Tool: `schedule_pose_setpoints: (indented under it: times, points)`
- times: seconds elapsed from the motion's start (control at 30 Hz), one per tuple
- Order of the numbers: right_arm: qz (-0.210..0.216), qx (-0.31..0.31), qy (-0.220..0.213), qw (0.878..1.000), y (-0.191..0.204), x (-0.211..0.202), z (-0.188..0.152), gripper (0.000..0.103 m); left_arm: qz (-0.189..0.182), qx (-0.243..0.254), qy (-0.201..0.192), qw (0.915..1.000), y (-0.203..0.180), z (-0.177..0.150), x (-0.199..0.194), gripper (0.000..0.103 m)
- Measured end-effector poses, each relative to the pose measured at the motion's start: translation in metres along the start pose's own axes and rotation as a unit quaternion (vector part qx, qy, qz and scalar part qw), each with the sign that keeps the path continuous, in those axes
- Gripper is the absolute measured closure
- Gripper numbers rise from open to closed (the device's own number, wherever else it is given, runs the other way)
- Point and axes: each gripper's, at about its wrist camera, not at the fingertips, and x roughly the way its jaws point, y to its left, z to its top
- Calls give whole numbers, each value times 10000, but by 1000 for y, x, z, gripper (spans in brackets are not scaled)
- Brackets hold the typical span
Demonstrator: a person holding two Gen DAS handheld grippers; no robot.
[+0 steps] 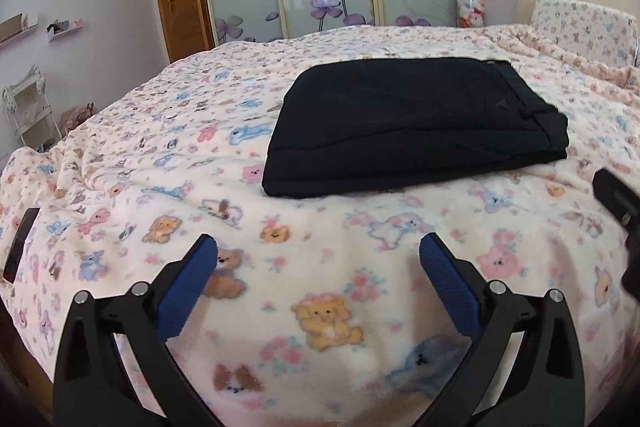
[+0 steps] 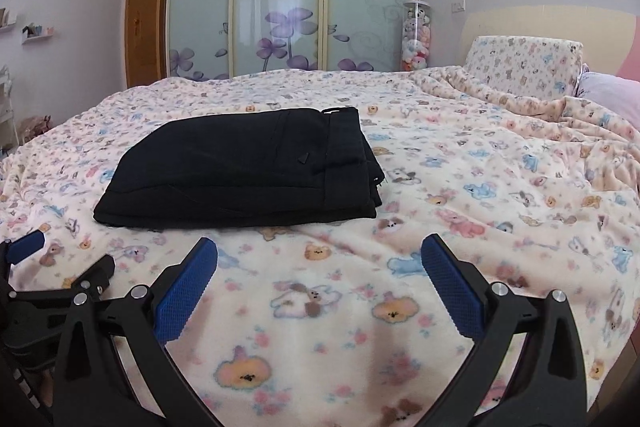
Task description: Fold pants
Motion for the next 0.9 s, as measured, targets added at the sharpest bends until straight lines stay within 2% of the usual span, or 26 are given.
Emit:
schedule_pose_setpoints:
  times: [0.17, 0.47, 0.9]
  points:
    - [-52, 0, -17, 10000, 1, 1, -1, 1, -214, -123, 3, 9997, 0, 2, 0, 2]
    - [-172, 50, -53, 9998, -2, 1, -1, 1, -220, -200, -43, 9995, 0, 3, -1, 2]
    - [-312, 352, -164, 9988, -17, -1, 3, 1, -195, -713, -134, 9972, 21, 9, -2, 2]
